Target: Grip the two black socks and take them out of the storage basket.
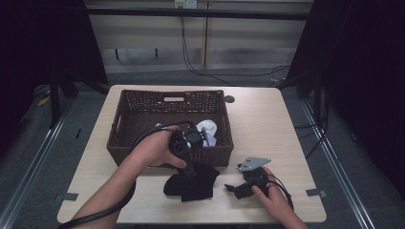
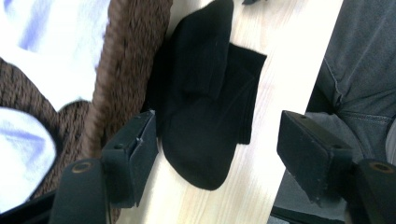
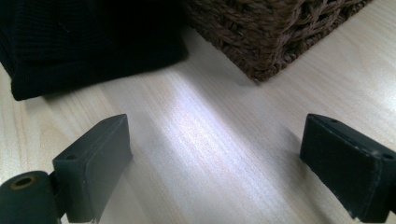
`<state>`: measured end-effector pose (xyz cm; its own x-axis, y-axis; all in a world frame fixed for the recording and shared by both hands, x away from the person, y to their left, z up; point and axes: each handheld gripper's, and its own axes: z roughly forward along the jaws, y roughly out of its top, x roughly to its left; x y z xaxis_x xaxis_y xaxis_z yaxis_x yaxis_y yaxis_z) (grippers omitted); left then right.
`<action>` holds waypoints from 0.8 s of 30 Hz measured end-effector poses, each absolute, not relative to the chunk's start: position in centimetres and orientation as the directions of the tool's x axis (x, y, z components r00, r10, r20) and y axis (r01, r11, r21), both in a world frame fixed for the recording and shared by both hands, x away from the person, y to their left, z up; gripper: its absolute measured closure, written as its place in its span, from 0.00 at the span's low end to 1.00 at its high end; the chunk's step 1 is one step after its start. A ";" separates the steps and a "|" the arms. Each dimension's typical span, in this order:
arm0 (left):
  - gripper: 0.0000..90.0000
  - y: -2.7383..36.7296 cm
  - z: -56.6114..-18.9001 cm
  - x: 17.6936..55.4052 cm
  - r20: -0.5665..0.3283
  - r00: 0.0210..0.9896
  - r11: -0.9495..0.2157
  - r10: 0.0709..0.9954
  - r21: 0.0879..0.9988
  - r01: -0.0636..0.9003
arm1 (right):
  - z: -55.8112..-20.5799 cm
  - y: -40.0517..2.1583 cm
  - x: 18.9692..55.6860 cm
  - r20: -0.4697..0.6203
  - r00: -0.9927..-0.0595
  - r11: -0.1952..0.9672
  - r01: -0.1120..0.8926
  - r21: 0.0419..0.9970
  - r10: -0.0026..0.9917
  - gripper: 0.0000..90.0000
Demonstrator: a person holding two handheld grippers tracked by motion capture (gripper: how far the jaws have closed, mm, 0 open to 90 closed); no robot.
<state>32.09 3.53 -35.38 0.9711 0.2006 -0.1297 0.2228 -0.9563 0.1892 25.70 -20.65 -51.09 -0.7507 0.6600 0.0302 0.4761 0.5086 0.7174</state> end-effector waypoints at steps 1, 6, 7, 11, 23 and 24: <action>0.30 4.1 -35.6 32.0 -0.120 0.970 -0.955 0.210 0.185 0.230 | -51.1 -20.7 25.7 0.030 -0.751 0.509 0.476 0.718 0.660 0.09; 0.28 5.9 -36.0 31.7 -0.098 0.970 -0.945 0.223 0.221 0.240 | -51.1 -20.7 25.7 0.030 -0.750 0.509 0.476 0.717 0.660 0.09; 0.28 6.4 -36.3 31.5 -0.098 0.968 -0.942 0.231 0.228 0.248 | -51.1 -20.7 25.7 0.030 -0.751 0.509 0.476 0.717 0.660 0.09; 0.28 7.6 -37.0 31.2 -0.102 0.965 -0.937 0.242 0.233 0.259 | -51.1 -20.7 25.7 0.030 -0.751 0.511 0.477 0.715 0.660 0.09; 0.27 13.3 -41.3 30.6 -0.111 0.935 -0.896 0.337 0.268 0.355 | -51.1 -20.7 25.7 0.030 -0.751 0.511 0.477 0.716 0.659 0.09; 0.27 13.9 -41.8 30.4 -0.115 0.932 -0.890 0.343 0.276 0.362 | -51.1 -20.7 25.7 0.030 -0.751 0.511 0.477 0.715 0.660 0.09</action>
